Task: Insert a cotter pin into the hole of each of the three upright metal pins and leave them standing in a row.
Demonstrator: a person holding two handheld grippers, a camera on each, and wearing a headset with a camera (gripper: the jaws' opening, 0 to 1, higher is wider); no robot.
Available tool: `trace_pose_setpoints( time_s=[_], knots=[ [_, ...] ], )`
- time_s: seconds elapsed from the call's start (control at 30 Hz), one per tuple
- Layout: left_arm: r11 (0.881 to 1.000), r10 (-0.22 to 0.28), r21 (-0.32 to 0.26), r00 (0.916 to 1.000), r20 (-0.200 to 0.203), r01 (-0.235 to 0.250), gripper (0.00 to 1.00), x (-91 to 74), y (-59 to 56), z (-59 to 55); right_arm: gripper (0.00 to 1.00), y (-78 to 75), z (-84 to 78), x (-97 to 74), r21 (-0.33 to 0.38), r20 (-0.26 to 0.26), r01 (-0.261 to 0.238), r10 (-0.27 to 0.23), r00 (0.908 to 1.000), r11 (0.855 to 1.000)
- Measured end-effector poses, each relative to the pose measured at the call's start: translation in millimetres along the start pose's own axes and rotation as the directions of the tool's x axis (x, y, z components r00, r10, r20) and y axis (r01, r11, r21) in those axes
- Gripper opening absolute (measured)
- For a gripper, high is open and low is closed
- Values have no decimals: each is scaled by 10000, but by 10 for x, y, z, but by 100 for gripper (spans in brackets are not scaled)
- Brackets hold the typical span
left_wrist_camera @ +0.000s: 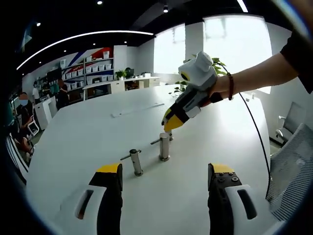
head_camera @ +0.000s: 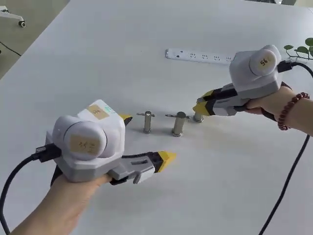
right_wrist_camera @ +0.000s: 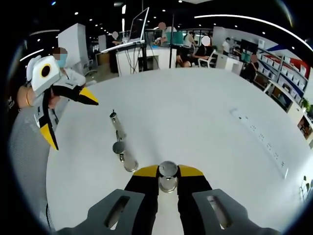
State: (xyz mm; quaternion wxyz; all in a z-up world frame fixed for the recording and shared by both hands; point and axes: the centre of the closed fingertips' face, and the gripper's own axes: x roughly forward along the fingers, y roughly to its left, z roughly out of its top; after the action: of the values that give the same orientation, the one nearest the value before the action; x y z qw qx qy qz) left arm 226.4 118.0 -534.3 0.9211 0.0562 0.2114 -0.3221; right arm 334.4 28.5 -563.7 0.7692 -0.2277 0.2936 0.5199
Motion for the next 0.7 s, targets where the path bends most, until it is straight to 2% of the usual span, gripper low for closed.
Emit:
trace_pose_setpoints(
  time_s=[0.2,0.33,0.5,0.7],
  knots=[
    [10000,-61,69,10000,-75,61,71,0,-21,-33,8,135,-47,-114,27,159,-273,273,9995,9996],
    [10000,-21,49,10000,-41,21,71,-31,1,-32,8,254,-44,-171,-256,215,-595,601,9980,9979],
    [9999,68,98,10000,41,-68,70,-75,43,3,8,438,-21,-229,-671,289,-1170,1191,9925,9909],
    [9998,136,152,9998,159,-138,70,-117,56,44,8,584,-24,-251,-856,336,-1629,1663,9855,9829]
  ],
)
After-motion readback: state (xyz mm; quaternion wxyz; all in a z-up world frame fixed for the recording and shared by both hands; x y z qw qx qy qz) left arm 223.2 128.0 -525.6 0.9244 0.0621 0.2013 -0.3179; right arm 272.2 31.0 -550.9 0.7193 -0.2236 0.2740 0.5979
